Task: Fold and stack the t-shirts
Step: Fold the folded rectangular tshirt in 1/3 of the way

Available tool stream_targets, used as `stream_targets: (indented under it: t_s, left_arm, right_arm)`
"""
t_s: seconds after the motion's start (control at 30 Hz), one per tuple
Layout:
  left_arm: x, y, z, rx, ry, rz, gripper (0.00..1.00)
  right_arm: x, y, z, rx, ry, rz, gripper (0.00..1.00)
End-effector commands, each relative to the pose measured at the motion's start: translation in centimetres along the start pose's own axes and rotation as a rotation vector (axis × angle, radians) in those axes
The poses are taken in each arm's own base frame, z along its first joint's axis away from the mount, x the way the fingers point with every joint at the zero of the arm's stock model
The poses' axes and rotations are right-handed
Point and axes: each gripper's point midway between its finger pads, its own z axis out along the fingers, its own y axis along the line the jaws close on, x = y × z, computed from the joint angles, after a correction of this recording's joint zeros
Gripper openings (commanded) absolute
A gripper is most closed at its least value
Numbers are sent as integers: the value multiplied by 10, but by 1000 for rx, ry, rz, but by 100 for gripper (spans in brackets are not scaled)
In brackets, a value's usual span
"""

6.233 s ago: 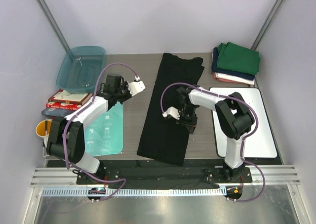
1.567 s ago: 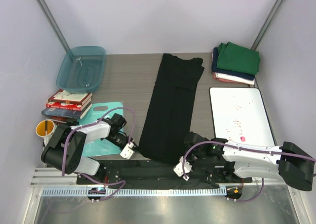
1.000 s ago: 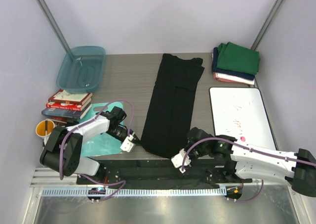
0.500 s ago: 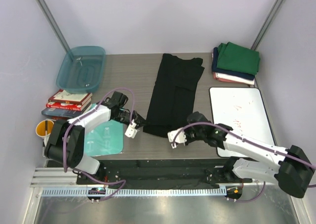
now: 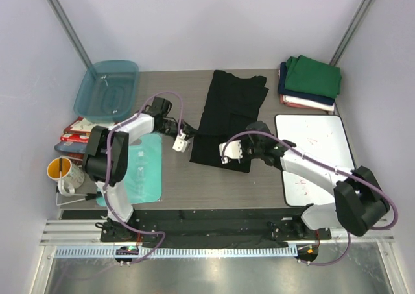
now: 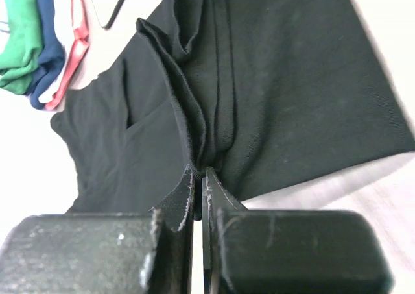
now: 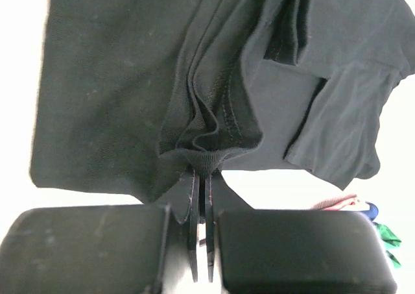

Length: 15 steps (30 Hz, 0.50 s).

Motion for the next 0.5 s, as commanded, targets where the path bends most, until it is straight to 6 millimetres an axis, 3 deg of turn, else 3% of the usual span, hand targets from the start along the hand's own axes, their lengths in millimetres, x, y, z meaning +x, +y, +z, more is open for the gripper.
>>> stream_targets:
  t_s: [0.0,0.33,0.47]
  left_arm:
    - [16,43,-3,-65,7,237,0]
    - [62,82,7,-123,34,273,0]
    - [76,83,14,-125,35,268,1]
  right_arm:
    - [0,-44,8,98,-17,-11,1]
    - [28,-71,37,135,26,41,1]
    - [39,-75,45,140,44,57,1]
